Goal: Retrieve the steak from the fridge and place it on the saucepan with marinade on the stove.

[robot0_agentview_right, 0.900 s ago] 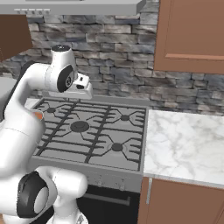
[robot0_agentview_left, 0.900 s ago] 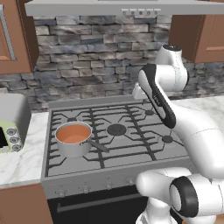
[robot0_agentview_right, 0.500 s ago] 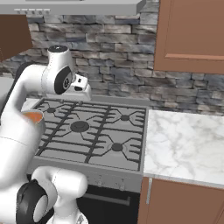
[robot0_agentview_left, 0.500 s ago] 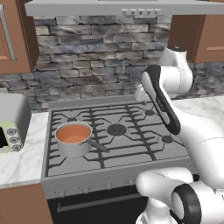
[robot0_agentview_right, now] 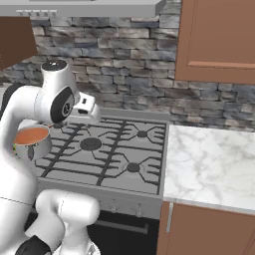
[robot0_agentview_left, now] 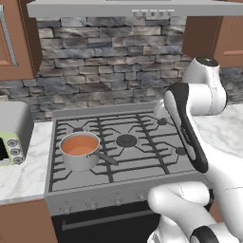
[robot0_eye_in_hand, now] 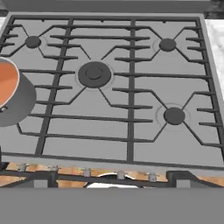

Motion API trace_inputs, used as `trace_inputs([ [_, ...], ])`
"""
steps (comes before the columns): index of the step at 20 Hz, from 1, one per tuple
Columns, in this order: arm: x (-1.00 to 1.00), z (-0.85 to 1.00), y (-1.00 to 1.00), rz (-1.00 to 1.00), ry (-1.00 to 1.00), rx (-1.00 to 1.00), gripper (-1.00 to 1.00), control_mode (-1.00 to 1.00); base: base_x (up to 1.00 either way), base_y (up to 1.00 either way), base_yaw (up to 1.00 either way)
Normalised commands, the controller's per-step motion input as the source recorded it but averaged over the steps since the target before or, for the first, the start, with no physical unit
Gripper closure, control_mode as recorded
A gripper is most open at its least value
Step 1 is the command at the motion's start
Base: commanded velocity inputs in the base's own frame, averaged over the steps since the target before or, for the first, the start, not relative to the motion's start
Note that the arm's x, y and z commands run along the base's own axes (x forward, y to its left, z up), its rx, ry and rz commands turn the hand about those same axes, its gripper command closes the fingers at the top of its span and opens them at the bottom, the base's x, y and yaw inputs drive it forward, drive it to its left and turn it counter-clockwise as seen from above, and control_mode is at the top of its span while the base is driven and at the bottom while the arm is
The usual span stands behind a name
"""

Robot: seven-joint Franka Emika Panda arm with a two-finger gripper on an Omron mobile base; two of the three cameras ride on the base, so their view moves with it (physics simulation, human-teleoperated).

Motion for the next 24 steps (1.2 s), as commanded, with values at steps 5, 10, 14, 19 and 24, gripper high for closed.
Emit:
trace_inputs([
  [5, -0.62, 0.00, -0.01, -0.01, -0.14, 0.00, -1.00, -1.00, 0.00, 0.00, 0.00],
  [10, -0.69, 0.00, 0.00, 0.00, -0.18, 0.00, -1.00, -1.00, 0.00, 0.00, 0.00],
  [14, -0.71, 0.00, 0.00, 0.00, -0.21, 0.00, -1.00, -1.00, 0.00, 0.00, 0.00],
  [19, -0.69, 0.00, 0.00, 0.00, -0.27, 0.00, -1.00, -1.00, 0.00, 0.00, 0.00],
  [24, -0.36, 0.00, 0.00, 0.00, -0.13, 0.00, -1.00, -1.00, 0.00, 0.00, 0.00],
])
